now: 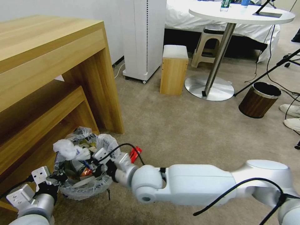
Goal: Pick up the trash bin and place the garbage on the floor into it.
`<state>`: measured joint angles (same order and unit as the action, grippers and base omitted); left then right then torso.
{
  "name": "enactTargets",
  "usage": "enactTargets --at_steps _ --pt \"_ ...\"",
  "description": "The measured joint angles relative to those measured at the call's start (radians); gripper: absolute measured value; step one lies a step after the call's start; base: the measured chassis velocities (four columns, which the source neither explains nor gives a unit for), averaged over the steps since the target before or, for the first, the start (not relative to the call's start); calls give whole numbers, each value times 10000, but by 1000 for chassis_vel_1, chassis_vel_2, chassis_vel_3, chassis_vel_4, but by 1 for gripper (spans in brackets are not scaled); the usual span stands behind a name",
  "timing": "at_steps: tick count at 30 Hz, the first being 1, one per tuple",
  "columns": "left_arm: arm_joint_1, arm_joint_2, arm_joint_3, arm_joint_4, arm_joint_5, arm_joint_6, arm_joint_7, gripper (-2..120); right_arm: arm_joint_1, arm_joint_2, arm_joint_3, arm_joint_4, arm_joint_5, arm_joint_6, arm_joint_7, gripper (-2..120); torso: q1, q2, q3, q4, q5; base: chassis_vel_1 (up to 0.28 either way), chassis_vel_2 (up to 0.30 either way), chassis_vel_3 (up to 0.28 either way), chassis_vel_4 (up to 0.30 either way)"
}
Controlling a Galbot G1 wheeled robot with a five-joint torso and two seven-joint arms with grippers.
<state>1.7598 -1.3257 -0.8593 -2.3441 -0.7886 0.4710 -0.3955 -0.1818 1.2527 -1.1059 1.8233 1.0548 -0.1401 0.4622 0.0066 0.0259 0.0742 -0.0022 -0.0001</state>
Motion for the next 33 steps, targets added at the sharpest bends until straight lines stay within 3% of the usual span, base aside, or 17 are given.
enactTargets --at_steps 12,16,19,33 --pt "28 -20 -23 8 -3 -24 10 0 -300 119 -317 -745 -226 -213 266 2 0 0 0 -1 1 0 0 0 0" --pt "-18 -66 21 56 29 -40 25 0 -341 60 -230 -573 -230 -248 313 14 0 0 0 0 1 0 0 0 0" --pt "-31 -78 44 62 38 -41 41 0 -344 -129 -171 -260 -213 -309 349 31 0 0 0 -1 2 0 0 0 0" --pt "-39 -117 93 60 73 -41 47 0 -306 -654 175 485 -273 -295 253 78 0 0 0 0 2 0 0 0 0"
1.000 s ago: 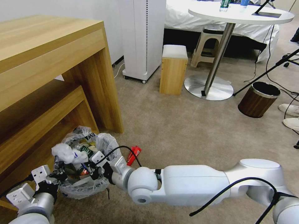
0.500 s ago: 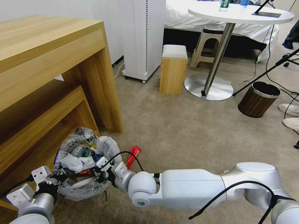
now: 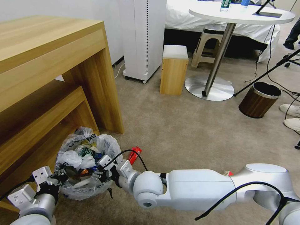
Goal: Pick up the trash bin and place the garbage on the floor into it.
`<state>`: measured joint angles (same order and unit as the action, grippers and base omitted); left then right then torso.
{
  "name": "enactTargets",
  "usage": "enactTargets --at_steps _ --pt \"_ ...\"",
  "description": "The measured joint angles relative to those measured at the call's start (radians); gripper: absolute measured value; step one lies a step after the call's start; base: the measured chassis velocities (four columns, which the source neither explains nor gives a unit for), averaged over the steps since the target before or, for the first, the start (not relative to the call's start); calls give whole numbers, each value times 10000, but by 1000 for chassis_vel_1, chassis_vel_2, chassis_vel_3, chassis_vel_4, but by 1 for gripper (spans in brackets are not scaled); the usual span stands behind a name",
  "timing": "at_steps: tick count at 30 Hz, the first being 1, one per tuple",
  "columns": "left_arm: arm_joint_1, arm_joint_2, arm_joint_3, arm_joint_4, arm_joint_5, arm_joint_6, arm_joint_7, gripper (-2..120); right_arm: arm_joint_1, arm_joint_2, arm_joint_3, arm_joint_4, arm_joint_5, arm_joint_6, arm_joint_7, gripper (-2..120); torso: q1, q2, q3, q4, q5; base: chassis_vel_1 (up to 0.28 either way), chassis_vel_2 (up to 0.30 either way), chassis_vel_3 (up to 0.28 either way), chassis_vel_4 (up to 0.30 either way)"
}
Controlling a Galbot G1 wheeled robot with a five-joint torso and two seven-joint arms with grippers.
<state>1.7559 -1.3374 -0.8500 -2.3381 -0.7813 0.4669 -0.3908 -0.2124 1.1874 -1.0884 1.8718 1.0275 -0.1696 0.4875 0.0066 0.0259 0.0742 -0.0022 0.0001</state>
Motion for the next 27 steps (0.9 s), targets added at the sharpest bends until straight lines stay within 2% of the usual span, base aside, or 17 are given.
enactTargets --at_steps 6,13,25,27 --pt "2 33 9 -12 -7 5 6 0 -8 21 -15 2 -82 119 -135 99 0 0 0 0 0 0 0 0 0" --pt "3 99 3 9 -23 5 8 0 13 30 -9 -22 -14 -79 53 100 0 0 0 0 0 0 0 0 0" --pt "-162 149 62 252 -31 6 10 0 -94 -254 132 -337 -341 1065 -1226 100 0 0 0 0 0 0 0 0 0" --pt "-219 164 70 306 -34 6 11 0 -189 -265 265 -455 -457 1495 -1435 100 0 0 0 0 0 0 0 0 0"
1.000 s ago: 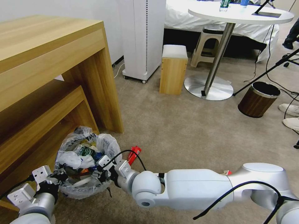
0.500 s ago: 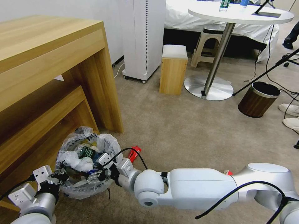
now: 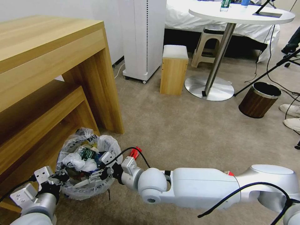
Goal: Pick up the trash bin and place the garbage on the floor into it.
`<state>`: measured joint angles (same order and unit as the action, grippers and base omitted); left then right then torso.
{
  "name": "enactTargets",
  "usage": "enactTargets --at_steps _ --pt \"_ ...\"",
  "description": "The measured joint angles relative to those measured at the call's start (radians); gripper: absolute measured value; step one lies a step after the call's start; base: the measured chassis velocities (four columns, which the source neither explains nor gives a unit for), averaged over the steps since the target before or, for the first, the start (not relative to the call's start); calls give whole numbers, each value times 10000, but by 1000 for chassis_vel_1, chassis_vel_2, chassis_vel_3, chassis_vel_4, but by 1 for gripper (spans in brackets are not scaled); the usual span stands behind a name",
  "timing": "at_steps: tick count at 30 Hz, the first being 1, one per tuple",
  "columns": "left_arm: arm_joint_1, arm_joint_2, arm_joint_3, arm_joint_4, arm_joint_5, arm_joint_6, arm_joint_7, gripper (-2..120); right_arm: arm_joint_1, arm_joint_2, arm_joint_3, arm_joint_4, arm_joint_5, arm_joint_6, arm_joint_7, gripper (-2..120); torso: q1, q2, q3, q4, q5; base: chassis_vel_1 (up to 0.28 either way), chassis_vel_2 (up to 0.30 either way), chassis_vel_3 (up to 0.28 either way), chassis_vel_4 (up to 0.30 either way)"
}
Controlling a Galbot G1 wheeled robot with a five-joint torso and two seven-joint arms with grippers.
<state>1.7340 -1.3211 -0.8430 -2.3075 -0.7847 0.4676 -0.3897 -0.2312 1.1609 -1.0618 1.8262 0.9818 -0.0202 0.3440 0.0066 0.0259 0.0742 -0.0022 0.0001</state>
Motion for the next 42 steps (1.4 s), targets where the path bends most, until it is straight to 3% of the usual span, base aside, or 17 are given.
enactTargets --at_steps 3,5,15,33,42 --pt "-22 15 3 40 -9 0 1 0 -121 -4 284 -7 38 193 -92 100 0 0 0 0 0 0 0 0 0" --pt "-81 118 -10 56 -71 22 4 0 -586 -86 1478 205 221 338 -185 100 0 0 0 0 0 0 0 0 0" --pt "-115 241 -44 100 -142 43 -7 0 -1332 -865 3317 631 240 470 -208 100 0 0 0 -1 -1 0 0 0 0" --pt "-83 300 -91 76 -162 43 -28 0 -2435 -1597 6523 709 -190 542 -368 100 0 0 0 0 1 0 0 0 0" --pt "16 336 -116 -4 -162 43 -27 0 -4125 -2070 8852 994 -245 434 -370 100 0 0 -1 1 1 0 0 0 0"
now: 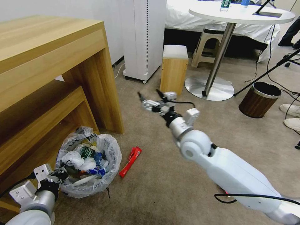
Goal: Pick up the trash bin and place the garbage on the floor into it.
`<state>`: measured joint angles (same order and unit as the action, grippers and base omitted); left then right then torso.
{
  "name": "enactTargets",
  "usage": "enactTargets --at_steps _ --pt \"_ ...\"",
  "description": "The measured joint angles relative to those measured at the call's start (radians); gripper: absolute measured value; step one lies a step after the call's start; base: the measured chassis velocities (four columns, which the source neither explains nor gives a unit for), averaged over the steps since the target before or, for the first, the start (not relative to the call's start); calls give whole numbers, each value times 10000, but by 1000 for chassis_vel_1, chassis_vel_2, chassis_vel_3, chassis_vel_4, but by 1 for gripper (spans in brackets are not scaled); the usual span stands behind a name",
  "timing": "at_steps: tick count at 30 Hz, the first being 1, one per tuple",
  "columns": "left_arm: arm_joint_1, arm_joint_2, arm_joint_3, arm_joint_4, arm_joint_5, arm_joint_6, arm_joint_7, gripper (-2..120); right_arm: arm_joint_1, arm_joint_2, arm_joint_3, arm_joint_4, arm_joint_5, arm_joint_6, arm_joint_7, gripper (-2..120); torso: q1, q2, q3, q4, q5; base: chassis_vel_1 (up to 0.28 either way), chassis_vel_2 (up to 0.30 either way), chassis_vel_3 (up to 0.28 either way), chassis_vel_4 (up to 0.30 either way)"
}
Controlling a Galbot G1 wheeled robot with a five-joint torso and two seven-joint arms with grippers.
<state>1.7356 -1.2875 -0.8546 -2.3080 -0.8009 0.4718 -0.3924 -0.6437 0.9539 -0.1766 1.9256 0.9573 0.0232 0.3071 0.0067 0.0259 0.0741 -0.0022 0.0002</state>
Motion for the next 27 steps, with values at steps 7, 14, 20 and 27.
enactTargets --at_steps 7,14,20,27 --pt "1 1 22 4 7 -5 4 0 -1347 -230 909 -294 413 -532 719 100 -1 0 0 -3 0 0 0 0 0" --pt "27 -103 60 38 73 -13 27 0 -1805 374 1052 -1137 1023 -1114 1581 100 -1 1 0 -3 -4 0 0 0 0" --pt "78 -180 10 36 82 -24 37 0 -920 1852 468 -2511 1833 -1699 2475 100 -1 0 1 -1 0 0 0 0 0" --pt "159 -346 -23 35 154 -50 37 0 67 3759 -29 -4917 2463 -2182 3394 100 -1 0 2 3 -6 0 0 0 0"
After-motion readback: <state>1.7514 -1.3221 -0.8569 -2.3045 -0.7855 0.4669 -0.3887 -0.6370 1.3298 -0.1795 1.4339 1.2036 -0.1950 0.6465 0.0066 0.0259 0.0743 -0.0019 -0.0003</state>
